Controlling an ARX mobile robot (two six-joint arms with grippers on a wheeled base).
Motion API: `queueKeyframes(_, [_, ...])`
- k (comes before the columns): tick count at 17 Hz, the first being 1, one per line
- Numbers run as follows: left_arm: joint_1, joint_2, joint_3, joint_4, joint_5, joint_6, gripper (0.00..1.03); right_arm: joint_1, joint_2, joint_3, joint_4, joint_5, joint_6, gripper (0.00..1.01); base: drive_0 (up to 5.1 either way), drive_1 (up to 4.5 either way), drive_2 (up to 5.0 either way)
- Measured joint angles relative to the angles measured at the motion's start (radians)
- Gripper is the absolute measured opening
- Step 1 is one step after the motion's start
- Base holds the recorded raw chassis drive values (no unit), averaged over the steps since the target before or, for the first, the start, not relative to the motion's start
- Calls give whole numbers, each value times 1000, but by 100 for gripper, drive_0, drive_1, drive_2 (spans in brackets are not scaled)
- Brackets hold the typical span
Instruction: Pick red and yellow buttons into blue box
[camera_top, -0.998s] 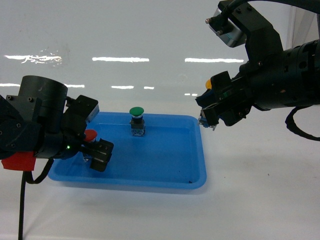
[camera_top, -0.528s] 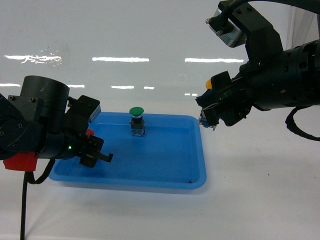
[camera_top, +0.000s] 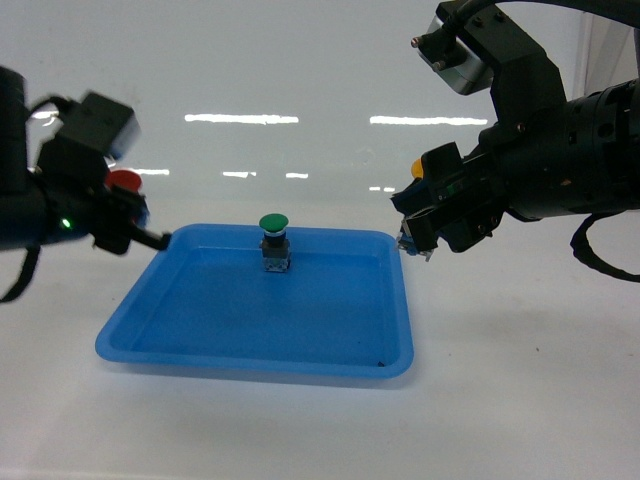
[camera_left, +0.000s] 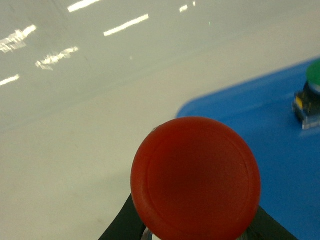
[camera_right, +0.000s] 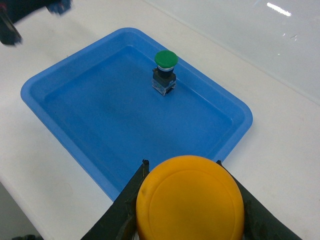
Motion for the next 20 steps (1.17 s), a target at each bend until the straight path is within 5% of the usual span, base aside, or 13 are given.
queueKeyframes(5, [46,-321,-131,18,121,32,23,0,0,0,0,0,0,32,0,0,0])
queueKeyframes(13, [57,-379,-150,32,134,40,23,0,0,0,0,0,0,32,0,0,0])
queueKeyframes(20, [150,-599,-245,21,251,39,23,0,0,0,0,0,0,32,0,0,0])
